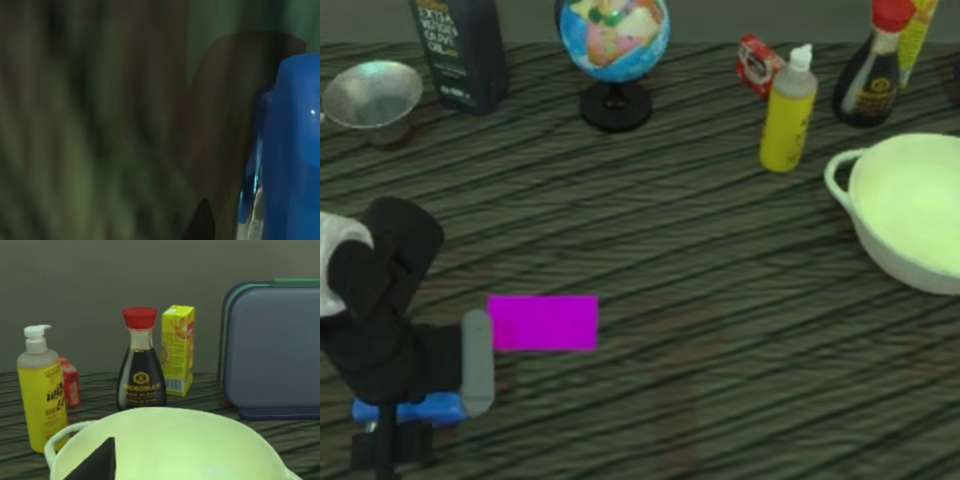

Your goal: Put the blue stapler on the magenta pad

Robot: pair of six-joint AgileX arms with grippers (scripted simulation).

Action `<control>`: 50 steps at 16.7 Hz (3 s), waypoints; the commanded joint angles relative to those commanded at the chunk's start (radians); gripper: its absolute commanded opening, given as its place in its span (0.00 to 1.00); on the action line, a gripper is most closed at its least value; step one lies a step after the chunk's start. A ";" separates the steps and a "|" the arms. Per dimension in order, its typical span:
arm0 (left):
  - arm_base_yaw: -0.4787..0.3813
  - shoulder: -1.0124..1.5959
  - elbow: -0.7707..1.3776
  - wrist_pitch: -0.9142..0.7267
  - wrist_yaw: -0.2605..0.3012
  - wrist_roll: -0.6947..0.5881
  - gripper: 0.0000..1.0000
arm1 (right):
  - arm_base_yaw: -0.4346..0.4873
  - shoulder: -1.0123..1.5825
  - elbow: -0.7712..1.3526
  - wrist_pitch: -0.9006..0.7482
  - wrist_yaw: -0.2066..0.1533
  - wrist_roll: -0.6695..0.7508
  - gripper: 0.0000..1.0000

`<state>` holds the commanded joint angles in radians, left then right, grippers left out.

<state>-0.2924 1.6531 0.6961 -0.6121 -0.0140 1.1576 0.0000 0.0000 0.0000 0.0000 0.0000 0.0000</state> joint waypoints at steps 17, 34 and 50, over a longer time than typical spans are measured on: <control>0.006 -0.125 0.162 -0.303 0.013 -0.016 0.00 | 0.000 0.000 0.000 0.000 0.000 0.000 1.00; -0.029 -0.121 0.370 -0.518 0.010 -0.305 0.00 | 0.000 0.000 0.000 0.000 0.000 0.000 1.00; -0.167 0.254 0.742 -0.631 0.001 -2.316 0.00 | 0.000 0.000 0.000 0.000 0.000 0.000 1.00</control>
<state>-0.4595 1.9067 1.4377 -1.2430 -0.0127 -1.1585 0.0000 0.0000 0.0000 0.0000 0.0000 0.0000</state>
